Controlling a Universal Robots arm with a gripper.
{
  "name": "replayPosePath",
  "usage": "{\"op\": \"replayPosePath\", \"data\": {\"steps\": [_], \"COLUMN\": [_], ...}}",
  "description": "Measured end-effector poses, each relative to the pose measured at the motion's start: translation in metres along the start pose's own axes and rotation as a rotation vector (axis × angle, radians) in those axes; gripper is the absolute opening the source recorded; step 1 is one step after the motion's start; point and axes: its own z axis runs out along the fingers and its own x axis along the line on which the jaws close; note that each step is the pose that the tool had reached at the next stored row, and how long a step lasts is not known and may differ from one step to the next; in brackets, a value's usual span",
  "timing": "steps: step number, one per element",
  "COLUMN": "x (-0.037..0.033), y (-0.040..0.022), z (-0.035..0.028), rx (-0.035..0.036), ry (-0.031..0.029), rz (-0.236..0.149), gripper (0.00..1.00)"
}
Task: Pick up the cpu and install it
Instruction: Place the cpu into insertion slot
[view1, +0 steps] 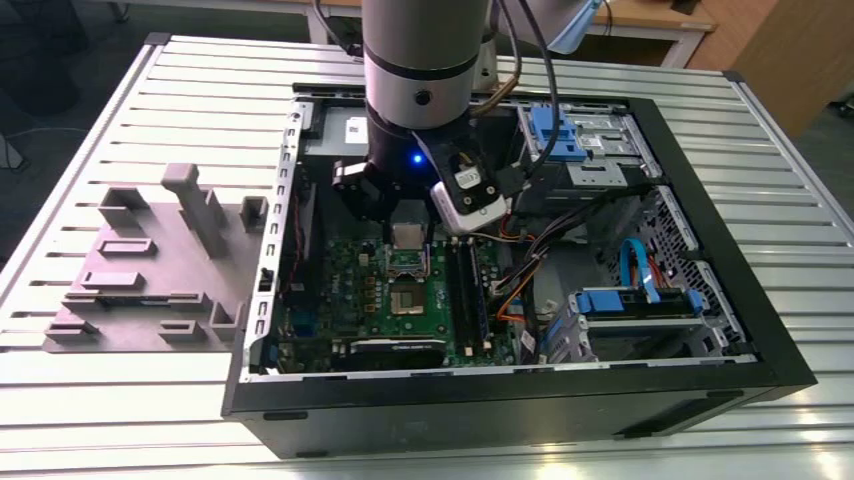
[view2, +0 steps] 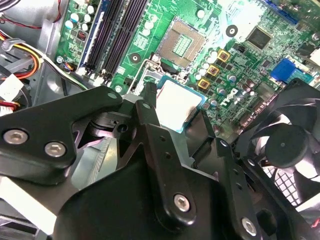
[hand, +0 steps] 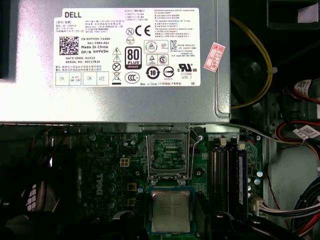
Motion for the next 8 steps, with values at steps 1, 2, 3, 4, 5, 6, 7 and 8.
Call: {"op": "replayPosePath", "data": {"steps": [1, 2, 3, 4, 5, 6, 7, 8], "x": [0.0000, 0.0000, 0.0000, 0.0000, 0.0000, 0.0000, 0.0000, 0.0000], "y": [0.0000, 0.0000, 0.0000, 0.0000, 0.0000, 0.0000, -0.0001, -0.0001], "z": [0.0000, 0.0002, 0.0005, 0.0007, 0.0007, 0.0015, 0.0017, 0.0020], "rx": [0.0000, -0.0002, -0.0003, -0.0003, -0.0003, -0.0002, -0.0002, -0.0002], "ry": [0.0000, -0.0001, -0.0002, -0.0002, -0.0002, -0.0001, -0.0002, -0.0001], "rz": [0.000, 0.000, 0.000, 0.000, 0.000, 0.000, 0.000, 0.000], "gripper": [0.47, 0.47, 0.47, 0.47, 0.47, 0.47, 0.47, 0.47]}}
